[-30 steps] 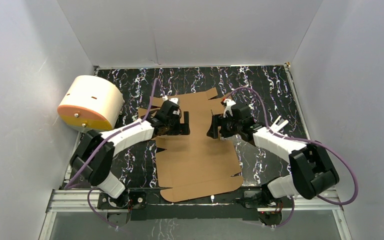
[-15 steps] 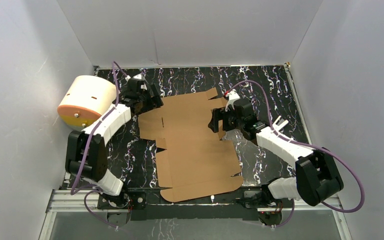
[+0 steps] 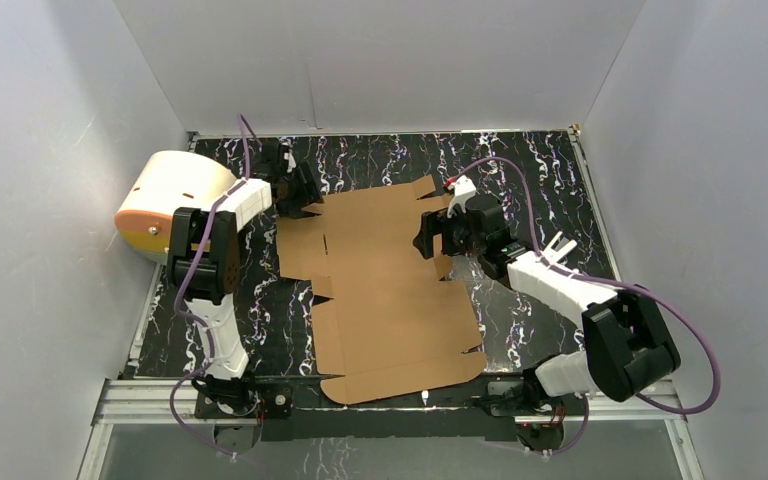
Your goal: Fold the paper box
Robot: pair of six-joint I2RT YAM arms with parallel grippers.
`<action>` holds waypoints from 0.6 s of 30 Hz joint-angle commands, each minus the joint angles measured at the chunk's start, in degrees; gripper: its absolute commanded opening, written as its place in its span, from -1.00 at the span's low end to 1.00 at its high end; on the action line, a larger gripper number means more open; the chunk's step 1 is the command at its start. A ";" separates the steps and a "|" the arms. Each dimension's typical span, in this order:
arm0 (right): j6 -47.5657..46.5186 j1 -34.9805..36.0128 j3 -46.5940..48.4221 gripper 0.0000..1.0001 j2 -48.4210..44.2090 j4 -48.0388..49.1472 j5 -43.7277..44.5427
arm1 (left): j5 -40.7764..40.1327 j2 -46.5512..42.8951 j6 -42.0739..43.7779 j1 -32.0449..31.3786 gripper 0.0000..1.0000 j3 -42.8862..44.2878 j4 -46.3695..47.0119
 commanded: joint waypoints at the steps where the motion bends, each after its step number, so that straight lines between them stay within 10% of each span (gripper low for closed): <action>1: -1.81 -0.05 1.18 0.97 2.64 5.75 -0.36 | 2.32 1.22 1.66 1.10 0.29 2.82 0.09; 18: -9.80 -0.26 14.73 0.97 13.57 2.74 -8.23 | 11.34 0.59 7.97 1.39 -0.78 0.92 7.63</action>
